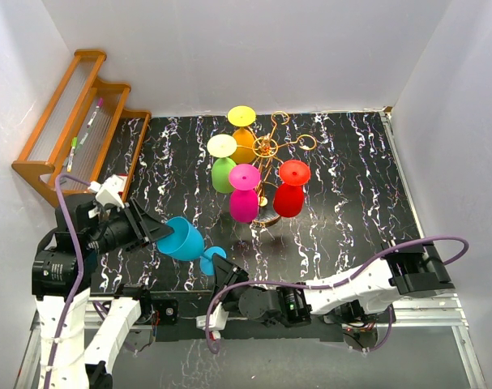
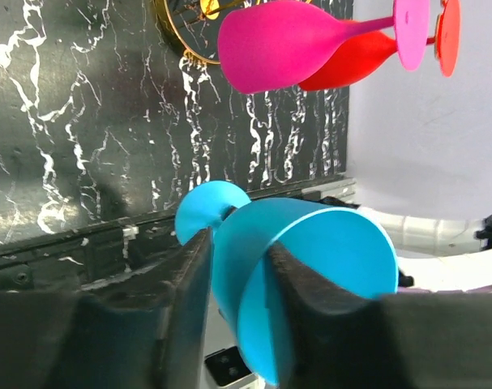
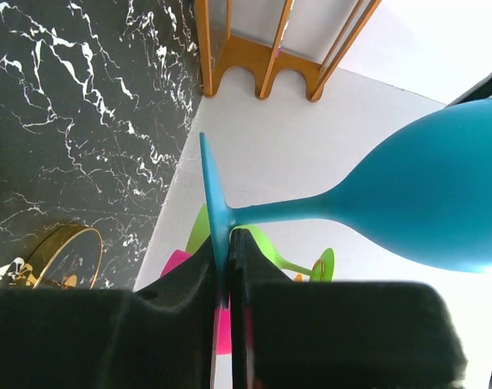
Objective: Take the wine glass off the wine glass rack
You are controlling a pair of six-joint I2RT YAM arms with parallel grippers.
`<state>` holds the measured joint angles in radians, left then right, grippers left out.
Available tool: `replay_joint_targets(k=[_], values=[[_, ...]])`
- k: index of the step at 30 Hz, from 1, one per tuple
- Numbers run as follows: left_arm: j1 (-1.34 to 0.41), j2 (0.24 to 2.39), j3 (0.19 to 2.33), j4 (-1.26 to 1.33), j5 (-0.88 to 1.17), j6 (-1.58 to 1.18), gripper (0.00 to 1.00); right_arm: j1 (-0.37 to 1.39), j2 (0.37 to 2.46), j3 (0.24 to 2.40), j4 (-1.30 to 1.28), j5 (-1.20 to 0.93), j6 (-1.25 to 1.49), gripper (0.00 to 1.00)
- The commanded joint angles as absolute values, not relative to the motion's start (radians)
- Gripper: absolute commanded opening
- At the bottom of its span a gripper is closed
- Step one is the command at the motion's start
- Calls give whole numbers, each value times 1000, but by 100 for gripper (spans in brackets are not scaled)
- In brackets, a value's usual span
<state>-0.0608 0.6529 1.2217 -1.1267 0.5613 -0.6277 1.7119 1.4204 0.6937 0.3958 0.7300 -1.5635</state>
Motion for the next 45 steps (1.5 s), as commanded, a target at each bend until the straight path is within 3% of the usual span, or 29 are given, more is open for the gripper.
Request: replay_joint_targets(k=[1, 3, 7, 8, 10, 11, 20, 28, 39, 45], values=[[-60, 660, 1207, -1117, 573, -604, 17, 1867, 1428, 697, 512, 752, -1618, 9], [-61, 662, 1209, -1123, 556, -601, 0, 1867, 1426, 699, 512, 758, -1607, 11], [-60, 679, 1245, -1138, 478, -591, 0, 1869, 1436, 713, 499, 804, -1547, 29], [-60, 686, 1257, -1141, 447, -587, 0, 1870, 1440, 715, 491, 823, -1524, 36], [-60, 703, 1282, -1140, 395, -582, 0, 1870, 1442, 717, 449, 846, -1467, 65], [-60, 710, 1291, -1131, 369, -581, 0, 1870, 1439, 719, 419, 852, -1432, 70], [-60, 842, 1347, -1064, 1, -523, 0, 1874, 1436, 793, 85, 882, -1122, 71], [-61, 1016, 1248, -839, -337, -470, 0, 1875, 1463, 1011, -230, 921, -722, 70], [-60, 1209, 1142, -411, -524, -357, 0, 1875, 1411, 1126, -402, 898, -489, 69], [-59, 1341, 1172, -338, -578, -310, 0, 1875, 1368, 1143, -452, 902, -411, 68]])
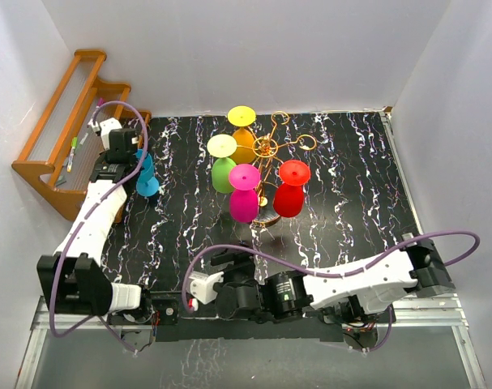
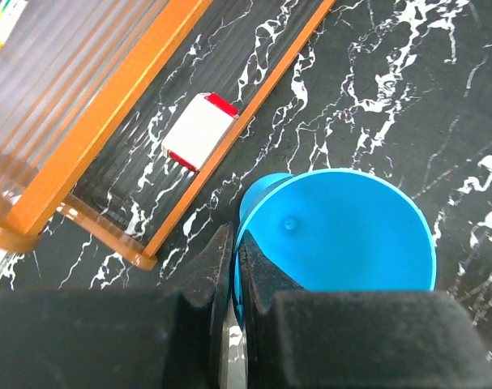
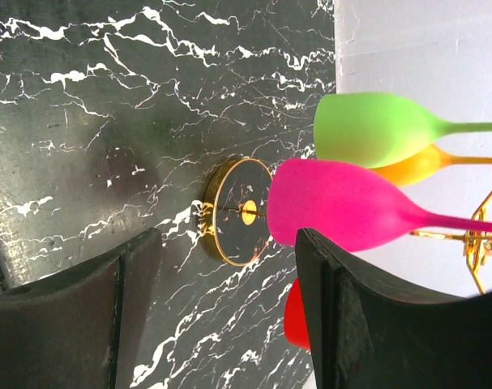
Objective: Take the wine glass off the wine glass rack
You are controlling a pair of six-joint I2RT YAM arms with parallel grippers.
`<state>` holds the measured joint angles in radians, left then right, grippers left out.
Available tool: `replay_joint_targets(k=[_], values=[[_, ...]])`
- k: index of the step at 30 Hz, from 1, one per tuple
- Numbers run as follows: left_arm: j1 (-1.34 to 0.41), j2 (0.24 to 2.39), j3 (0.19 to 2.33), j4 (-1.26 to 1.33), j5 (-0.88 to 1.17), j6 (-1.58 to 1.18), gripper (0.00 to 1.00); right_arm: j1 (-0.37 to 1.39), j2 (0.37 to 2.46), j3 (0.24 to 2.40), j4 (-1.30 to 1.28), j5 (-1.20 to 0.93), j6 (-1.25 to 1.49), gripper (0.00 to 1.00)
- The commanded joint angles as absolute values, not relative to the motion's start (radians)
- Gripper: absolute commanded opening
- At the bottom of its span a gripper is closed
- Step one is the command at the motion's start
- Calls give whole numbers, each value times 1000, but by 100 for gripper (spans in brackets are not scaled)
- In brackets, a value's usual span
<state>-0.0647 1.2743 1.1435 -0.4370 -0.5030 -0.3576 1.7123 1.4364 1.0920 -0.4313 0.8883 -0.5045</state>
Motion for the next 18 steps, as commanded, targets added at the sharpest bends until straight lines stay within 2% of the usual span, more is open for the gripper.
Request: replay_joint_targets(k=[1, 11, 12, 18], values=[[-58, 1359, 1176, -329, -576, -312, 0, 1875, 1358, 1144, -460, 901, -401, 68], [-57, 1506, 1227, -307, -521, -331, 1, 1876, 1302, 1149, -517, 915, -308, 68], [-57, 1510, 1232, -311, -523, -327, 4, 1876, 1298, 1148, -519, 915, -302, 68], [-57, 1490, 1240, -353, -536, -352, 54, 1876, 1272, 1161, -514, 910, -282, 68]])
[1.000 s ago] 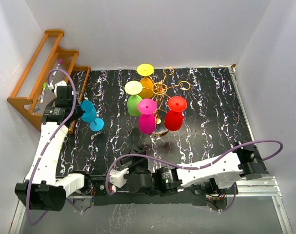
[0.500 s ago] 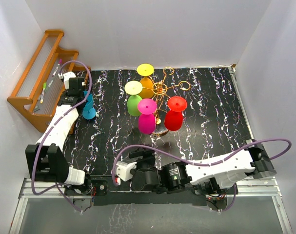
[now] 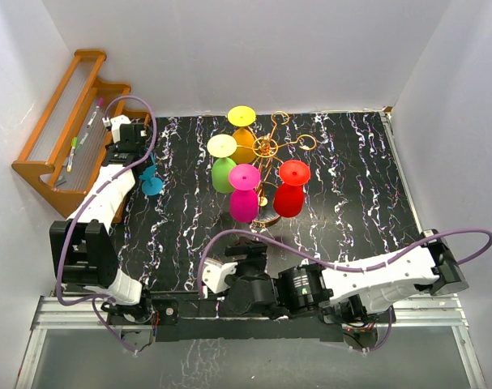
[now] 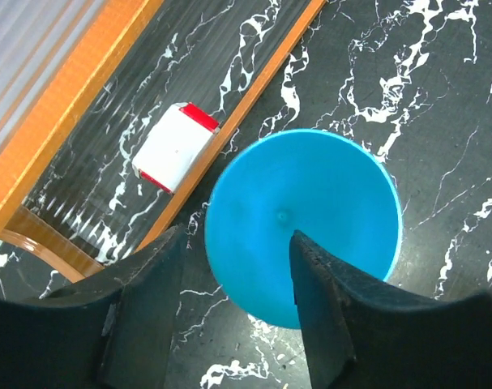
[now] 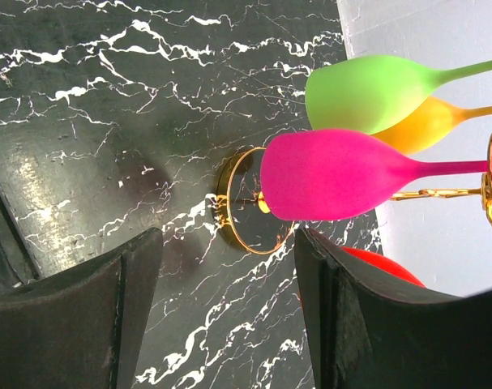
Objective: Take the wine glass off the wine glass rack
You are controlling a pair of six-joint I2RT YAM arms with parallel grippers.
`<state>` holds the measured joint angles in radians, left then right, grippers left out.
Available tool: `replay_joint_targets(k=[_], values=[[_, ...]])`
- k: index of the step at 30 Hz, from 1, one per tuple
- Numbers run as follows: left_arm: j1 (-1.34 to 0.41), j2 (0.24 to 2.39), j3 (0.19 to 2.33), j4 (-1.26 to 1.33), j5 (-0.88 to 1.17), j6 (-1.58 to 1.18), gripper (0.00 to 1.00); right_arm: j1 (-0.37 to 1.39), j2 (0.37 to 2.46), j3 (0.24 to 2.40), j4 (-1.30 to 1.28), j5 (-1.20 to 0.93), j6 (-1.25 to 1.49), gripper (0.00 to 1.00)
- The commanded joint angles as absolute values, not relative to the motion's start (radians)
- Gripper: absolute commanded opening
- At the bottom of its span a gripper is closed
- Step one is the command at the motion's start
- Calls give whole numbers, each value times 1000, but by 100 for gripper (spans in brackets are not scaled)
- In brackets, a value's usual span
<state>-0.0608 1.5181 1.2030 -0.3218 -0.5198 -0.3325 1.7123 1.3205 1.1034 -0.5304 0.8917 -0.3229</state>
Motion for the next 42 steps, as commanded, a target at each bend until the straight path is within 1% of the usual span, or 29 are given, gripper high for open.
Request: replay_joint_targets(k=[1, 3, 6, 13, 19, 21, 23, 26, 31, 33, 36, 39, 42], values=[[-57, 1478, 1240, -363, -535, -357, 57, 1876, 1271, 1167, -512, 908, -282, 68], [-57, 1441, 1237, -383, -532, -374, 62, 1876, 1271, 1183, -508, 908, -282, 68], [-58, 1358, 1203, -375, -500, -385, 65, 1876, 1274, 1211, -494, 914, -291, 69], [-57, 1063, 1067, -272, -359, -400, 75, 1866, 1291, 1252, -429, 918, -341, 70], [-58, 802, 877, -157, -140, -401, 76, 1811, 1325, 1296, -350, 929, -411, 70], [-58, 732, 807, -120, -83, -400, 76, 1765, 1333, 1326, -321, 907, -431, 70], [-57, 678, 741, -91, -43, -398, 75, 1690, 1346, 1373, -302, 841, -436, 70], [-58, 654, 726, -98, 7, -393, 75, 1537, 1380, 1485, -301, 738, -405, 63], [-57, 673, 733, -130, 42, -395, 74, 1312, 1443, 1702, -315, 600, -291, 41], [-57, 667, 722, -120, 64, -403, 74, 1219, 1463, 1793, -364, 530, -199, 34], [-57, 661, 717, -119, 79, -409, 74, 1068, 1478, 1874, -453, 462, -40, 22], [-57, 662, 714, -115, 90, -413, 74, 911, 1453, 1912, -499, 374, 83, 15], [-57, 670, 717, -119, 97, -413, 74, 676, 1444, 1962, -573, 181, 235, 13]])
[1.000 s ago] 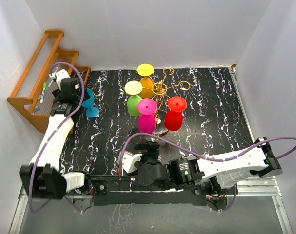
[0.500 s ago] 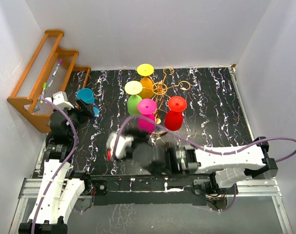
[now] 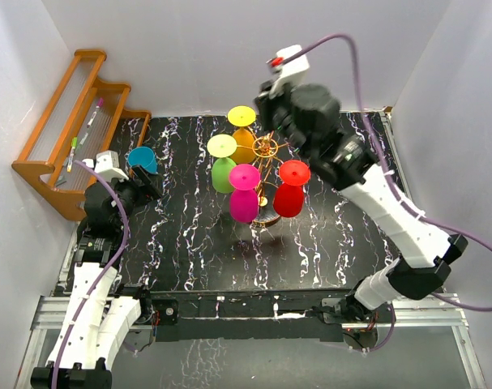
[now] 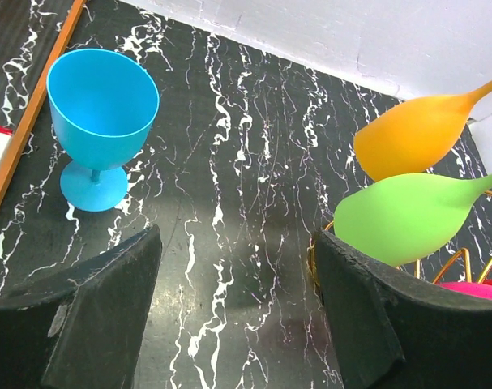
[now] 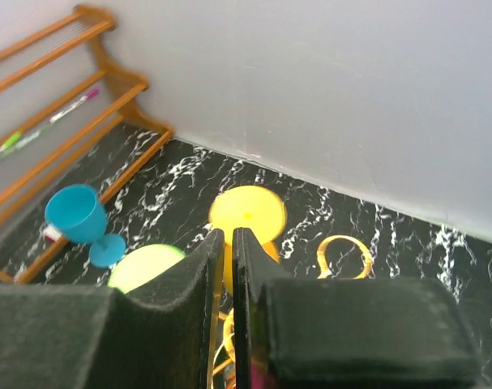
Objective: Take the wine glass off the wine glass rack
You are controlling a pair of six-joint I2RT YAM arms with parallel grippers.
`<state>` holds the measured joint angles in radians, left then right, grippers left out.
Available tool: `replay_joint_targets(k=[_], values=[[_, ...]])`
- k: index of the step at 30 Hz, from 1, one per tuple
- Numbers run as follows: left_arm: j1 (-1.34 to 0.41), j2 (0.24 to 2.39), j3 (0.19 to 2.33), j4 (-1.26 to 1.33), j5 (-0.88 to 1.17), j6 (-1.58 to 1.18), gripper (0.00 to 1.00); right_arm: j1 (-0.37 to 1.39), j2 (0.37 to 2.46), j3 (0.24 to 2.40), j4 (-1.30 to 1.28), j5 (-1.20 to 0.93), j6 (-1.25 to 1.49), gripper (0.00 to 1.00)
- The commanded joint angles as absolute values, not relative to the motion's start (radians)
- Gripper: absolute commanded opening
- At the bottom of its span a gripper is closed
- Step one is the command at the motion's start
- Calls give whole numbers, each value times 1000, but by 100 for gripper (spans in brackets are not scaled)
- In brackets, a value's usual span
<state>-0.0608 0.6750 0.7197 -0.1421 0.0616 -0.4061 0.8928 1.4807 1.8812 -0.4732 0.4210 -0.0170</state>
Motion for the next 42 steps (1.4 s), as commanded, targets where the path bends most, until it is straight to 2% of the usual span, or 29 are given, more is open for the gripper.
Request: replay_joint_targets(k=[1, 3, 7, 12, 15, 20, 23, 35, 42], values=[[-57, 671, 717, -120, 99, -414, 74, 603, 1440, 1965, -594, 111, 274, 13], [-57, 672, 716, -118, 102, -416, 74, 478, 1431, 1946, -633, -20, 354, 15], [-57, 676, 715, -120, 106, -418, 74, 217, 1382, 1783, -639, -288, 485, 28], [-58, 687, 716, -120, 116, -420, 74, -50, 1232, 1501, -537, -537, 627, 58], [-57, 691, 714, -117, 121, -422, 74, -143, 1144, 1368, -505, -667, 688, 65], [-57, 702, 713, -115, 132, -427, 73, -160, 1042, 1142, -333, -899, 808, 66], [-57, 704, 713, -112, 136, -429, 73, -160, 989, 1086, -320, -946, 805, 64], [-57, 716, 712, -112, 147, -433, 73, -98, 977, 1097, -440, -931, 702, 60], [-58, 721, 713, -114, 147, -434, 73, 47, 1002, 1115, -461, -829, 677, 59]])
